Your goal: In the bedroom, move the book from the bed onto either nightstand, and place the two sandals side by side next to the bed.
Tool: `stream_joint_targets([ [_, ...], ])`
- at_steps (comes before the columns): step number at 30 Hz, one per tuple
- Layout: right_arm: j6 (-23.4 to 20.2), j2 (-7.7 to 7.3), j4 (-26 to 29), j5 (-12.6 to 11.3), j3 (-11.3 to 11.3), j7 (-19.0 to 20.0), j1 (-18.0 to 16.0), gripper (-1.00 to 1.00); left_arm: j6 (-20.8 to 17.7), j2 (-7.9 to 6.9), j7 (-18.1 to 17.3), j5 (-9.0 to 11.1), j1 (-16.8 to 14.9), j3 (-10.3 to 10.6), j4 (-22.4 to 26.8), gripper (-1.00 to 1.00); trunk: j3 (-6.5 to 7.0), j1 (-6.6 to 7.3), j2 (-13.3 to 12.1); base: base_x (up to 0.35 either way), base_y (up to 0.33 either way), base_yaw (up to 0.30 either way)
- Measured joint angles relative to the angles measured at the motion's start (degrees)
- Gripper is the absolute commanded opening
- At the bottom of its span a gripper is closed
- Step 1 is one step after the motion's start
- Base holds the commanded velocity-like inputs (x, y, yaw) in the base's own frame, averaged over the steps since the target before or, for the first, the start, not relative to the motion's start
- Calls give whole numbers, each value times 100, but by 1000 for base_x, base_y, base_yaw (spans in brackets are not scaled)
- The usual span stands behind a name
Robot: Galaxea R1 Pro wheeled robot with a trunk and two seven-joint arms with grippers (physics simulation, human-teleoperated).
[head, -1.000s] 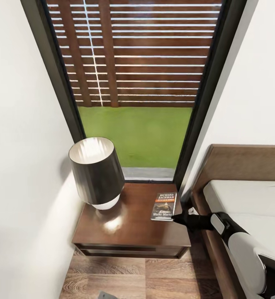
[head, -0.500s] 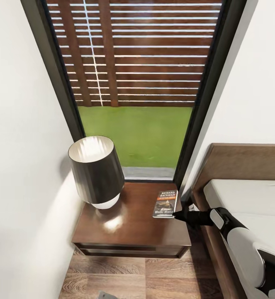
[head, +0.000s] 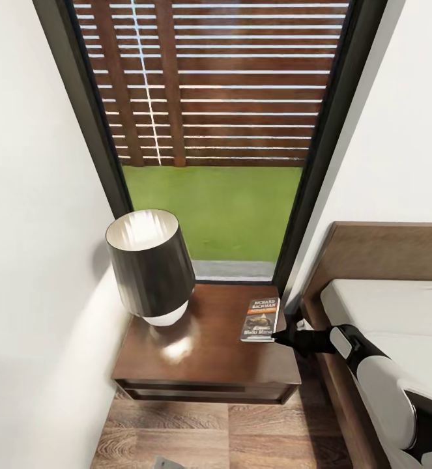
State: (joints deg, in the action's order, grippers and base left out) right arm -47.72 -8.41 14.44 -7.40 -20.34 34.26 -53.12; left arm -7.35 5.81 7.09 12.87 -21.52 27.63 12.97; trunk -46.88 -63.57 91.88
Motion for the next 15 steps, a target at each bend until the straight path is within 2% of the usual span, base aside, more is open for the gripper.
stream_joint_targets([
  [15,-2,-1,-5,-7,-2,-6,-3,-100,0,1,-6,0,0,0,0,100,0,0,0,0,0,0],
])
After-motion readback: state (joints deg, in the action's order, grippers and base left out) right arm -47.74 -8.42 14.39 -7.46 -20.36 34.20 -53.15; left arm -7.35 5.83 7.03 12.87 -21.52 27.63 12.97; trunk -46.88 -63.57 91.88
